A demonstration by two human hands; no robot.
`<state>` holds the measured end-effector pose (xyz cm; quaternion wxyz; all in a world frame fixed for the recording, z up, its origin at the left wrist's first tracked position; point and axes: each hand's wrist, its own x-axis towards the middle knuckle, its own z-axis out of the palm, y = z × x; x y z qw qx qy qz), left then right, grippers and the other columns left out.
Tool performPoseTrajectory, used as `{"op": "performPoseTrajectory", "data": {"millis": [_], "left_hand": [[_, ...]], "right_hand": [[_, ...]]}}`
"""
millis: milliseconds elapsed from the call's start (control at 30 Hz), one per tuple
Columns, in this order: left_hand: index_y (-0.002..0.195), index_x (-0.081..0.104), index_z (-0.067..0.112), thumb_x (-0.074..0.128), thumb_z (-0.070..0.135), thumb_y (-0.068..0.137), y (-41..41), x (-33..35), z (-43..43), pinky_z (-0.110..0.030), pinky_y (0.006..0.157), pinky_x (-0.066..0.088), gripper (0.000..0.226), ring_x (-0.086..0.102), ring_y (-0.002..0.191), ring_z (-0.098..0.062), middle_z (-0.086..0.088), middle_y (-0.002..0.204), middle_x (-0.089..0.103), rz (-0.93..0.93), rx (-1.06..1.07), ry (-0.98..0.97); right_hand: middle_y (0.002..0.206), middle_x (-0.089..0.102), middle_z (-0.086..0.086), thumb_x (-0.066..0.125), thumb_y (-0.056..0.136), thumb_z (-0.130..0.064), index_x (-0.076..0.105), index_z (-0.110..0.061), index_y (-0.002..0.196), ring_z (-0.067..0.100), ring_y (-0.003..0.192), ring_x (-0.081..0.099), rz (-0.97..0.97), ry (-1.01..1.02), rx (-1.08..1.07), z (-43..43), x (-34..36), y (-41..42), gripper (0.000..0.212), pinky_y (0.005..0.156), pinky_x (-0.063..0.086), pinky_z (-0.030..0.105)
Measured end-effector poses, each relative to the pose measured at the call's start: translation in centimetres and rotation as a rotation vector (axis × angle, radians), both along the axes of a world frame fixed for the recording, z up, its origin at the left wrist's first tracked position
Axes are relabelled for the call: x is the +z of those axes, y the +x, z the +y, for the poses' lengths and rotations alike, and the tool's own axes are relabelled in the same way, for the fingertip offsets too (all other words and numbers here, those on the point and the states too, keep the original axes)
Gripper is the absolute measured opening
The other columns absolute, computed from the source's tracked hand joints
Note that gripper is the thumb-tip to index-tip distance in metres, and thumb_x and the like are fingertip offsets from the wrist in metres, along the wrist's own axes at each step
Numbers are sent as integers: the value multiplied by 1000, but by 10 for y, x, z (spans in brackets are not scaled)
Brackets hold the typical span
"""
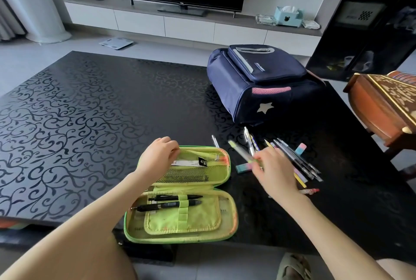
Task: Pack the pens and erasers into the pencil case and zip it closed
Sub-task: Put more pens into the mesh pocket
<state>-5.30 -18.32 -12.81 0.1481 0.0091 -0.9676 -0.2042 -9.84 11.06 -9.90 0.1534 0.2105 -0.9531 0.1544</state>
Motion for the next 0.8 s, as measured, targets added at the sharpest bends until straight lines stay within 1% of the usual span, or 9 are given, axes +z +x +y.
{"op": "performPoseTrajectory", "data": {"millis": [67, 133, 233, 300, 367, 467, 533, 633, 800], "left_hand": [[84, 65, 12, 57, 19, 90, 0, -1, -1, -43, 61, 52, 12, 52, 77, -24, -2, 78, 56, 27, -10, 2], [83, 64, 14, 57, 20, 90, 1, -1, -1, -43, 59, 52, 11, 52, 76, -23, -1, 77, 56, 58, -18, -6], [81, 63, 15, 52, 24, 90, 4, 3, 3, -36, 53, 50, 17, 52, 72, -24, 0, 76, 57, 124, -48, -63], [79, 63, 14, 48, 24, 88, 9, 6, 5, -30, 49, 45, 20, 53, 70, -25, 0, 76, 57, 149, -58, -110], [80, 62, 14, 43, 27, 90, 11, 1, 1, -32, 49, 46, 25, 51, 71, -25, 0, 77, 56, 148, -64, -111], [82, 61, 14, 35, 33, 92, 13, -6, -6, -37, 51, 49, 34, 48, 71, -24, -1, 78, 56, 139, -59, -99], [80, 62, 13, 39, 29, 93, 15, -4, -2, -33, 48, 46, 30, 49, 71, -25, -2, 78, 56, 149, -22, -102], [81, 63, 10, 54, 17, 92, 15, 2, 5, -28, 49, 35, 15, 52, 74, -27, -4, 79, 58, 151, 23, -96], [84, 64, 9, 56, 15, 91, 12, 2, 6, -31, 52, 36, 12, 52, 78, -27, -6, 82, 59, 117, 33, -50]], "right_hand": [[77, 64, 0, 70, 78, -12, 71, -13, 82, 17, 72, 55, 24, 39, 205, -26, 3, 9, 5, 60, 44, 25], [70, 62, 0, 75, 68, -6, 70, -13, 72, 19, 66, 54, 79, 99, 300, -55, -2, 12, 9, 57, 48, 28], [58, 54, 0, 79, 50, 5, 62, -13, 54, 19, 55, 50, 124, 196, 297, -96, -12, 8, 25, 47, 38, 23], [56, 54, -1, 79, 45, 9, 58, -13, 55, 19, 51, 50, 109, 144, 247, -112, -15, 5, 31, 46, 28, 21], [55, 56, -3, 83, 48, 3, 56, -13, 58, 18, 50, 51, 81, 53, 198, -116, -19, 6, 33, 46, 24, 20], [51, 59, -3, 84, 63, -16, 57, -12, 59, 21, 54, 59, 58, -37, 183, -106, -28, 9, 28, 43, 30, 20], [53, 61, -3, 79, 72, -19, 61, -12, 61, 22, 59, 62, 62, -47, 205, -97, -36, 10, 22, 43, 38, 21], [64, 65, 0, 75, 75, -14, 66, -10, 71, 21, 58, 60, 63, -45, 251, -89, -45, 10, 10, 43, 48, 29], [59, 61, -3, 75, 74, -36, 66, -13, 70, 15, 47, 54, 134, 45, 238, -98, -37, 12, 25, 40, 39, 22]]}}
